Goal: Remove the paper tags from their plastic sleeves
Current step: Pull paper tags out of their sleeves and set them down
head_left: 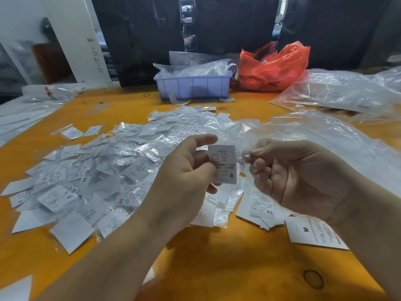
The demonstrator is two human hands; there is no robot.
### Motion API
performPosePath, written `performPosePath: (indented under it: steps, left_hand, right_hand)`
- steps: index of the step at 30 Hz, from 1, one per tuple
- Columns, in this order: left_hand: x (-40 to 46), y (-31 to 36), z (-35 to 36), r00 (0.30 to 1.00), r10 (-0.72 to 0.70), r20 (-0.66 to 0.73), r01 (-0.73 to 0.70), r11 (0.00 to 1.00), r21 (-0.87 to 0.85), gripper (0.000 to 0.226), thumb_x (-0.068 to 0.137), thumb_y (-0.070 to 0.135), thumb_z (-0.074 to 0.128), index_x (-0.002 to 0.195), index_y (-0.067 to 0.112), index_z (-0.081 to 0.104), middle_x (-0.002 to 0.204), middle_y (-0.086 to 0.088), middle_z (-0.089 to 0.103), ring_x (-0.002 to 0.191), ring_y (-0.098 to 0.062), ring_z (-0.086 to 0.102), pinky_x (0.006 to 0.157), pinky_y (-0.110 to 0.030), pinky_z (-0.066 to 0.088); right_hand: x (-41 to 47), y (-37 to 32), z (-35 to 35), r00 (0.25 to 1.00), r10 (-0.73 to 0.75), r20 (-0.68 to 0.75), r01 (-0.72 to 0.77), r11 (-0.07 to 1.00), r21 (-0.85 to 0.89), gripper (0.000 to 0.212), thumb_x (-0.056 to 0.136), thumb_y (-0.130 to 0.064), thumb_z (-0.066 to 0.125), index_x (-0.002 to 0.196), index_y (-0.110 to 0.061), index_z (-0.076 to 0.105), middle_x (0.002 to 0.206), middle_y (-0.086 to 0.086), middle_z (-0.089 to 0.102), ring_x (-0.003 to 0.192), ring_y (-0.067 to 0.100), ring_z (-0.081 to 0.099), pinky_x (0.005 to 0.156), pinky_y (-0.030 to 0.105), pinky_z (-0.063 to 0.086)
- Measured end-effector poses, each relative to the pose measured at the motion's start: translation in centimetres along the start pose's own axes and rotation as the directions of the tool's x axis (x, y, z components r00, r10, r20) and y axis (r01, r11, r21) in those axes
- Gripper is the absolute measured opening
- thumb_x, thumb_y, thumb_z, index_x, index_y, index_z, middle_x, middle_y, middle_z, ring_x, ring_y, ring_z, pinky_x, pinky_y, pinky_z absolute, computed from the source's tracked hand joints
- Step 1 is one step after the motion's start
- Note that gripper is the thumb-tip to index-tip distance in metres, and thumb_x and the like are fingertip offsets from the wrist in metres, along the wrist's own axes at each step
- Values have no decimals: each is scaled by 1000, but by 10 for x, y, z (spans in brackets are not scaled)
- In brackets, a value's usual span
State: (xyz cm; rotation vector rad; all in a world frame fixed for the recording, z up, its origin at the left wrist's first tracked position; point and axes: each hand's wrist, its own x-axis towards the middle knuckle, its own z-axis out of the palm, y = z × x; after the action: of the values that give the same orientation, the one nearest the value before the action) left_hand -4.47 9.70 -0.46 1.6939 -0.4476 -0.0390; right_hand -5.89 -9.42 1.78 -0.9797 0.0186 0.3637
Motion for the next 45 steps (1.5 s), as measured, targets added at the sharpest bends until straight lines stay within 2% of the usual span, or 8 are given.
performPosePath:
  steps: [5, 13, 17, 21, 27, 33, 38, 45]
  left_hand:
    - [0, 1, 0, 999, -6, -39, 5, 999, -35, 24, 93, 0, 54, 91, 19, 68, 80, 4, 74, 77, -12, 70, 61, -23, 57]
    - [1, 4, -4, 994, -12, -107, 7, 999, -50, 9, 88, 23, 68, 84, 28, 74, 77, 2, 71, 63, 1, 57, 63, -11, 48]
    - [1, 4, -5, 994, -50, -99, 39, 993, -112, 2, 78, 22, 70, 77, 24, 70, 77, 1, 73, 67, -9, 65, 65, -18, 54]
    - [3, 3, -5, 992, -109, -70, 86, 956, -280, 7, 72, 15, 66, 78, 12, 64, 82, -7, 75, 76, -21, 72, 67, -23, 57]
    - [3, 5, -2, 984, -172, 45, 172, 861, -479, 12, 69, 1, 62, 77, 5, 54, 88, -19, 73, 76, -30, 73, 65, -26, 58]
    - [1, 3, 0, 979, -185, 86, 201, 947, -252, 14, 68, 11, 65, 81, 9, 63, 82, -8, 73, 69, -19, 70, 60, -25, 55]
    - [-1, 5, -1, 987, -132, 93, 137, 989, -48, 15, 82, 26, 70, 88, 13, 67, 73, 1, 70, 64, -12, 63, 53, -23, 49]
    - [-3, 5, 1, 974, -121, 189, 112, 992, 56, 11, 91, 22, 67, 91, 11, 67, 69, 4, 68, 58, -7, 58, 52, -15, 43]
  right_hand:
    - [1, 1, -3, 1000, 14, 21, -14, 999, -33, 39, 64, 7, 66, 99, -7, 58, 75, 8, 65, 55, 10, 59, 48, 20, 52]
    - [0, 1, 2, 999, -18, -33, 19, 1000, 10, 12, 56, -2, 69, 68, -5, 67, 77, 16, 69, 56, 16, 66, 49, 21, 55]
    - [2, 3, 3, 997, -28, -77, 29, 999, 14, 30, 54, -5, 71, 82, -1, 62, 79, 18, 70, 57, 17, 68, 48, 22, 56]
    - [4, 6, 3, 996, -57, -73, 51, 995, -83, 8, 58, -13, 72, 64, -15, 66, 85, 12, 68, 62, 16, 65, 53, 24, 56]
    - [4, 13, 6, 994, -86, -64, 71, 976, -206, 4, 64, -19, 72, 61, -21, 71, 92, 11, 71, 66, 15, 64, 56, 25, 55]
    - [5, 14, 7, 983, -178, -45, 158, 945, -286, 3, 63, -18, 71, 64, -19, 74, 75, 11, 70, 60, 15, 65, 51, 23, 54]
    - [5, 15, 5, 974, -225, -29, 198, 904, -379, 10, 60, -23, 74, 68, -18, 76, 80, 12, 70, 64, 15, 64, 53, 24, 54]
    - [6, 13, 3, 974, -210, -81, 181, 946, -270, 4, 62, -21, 72, 63, -18, 69, 75, 1, 66, 74, 19, 61, 56, 27, 54]
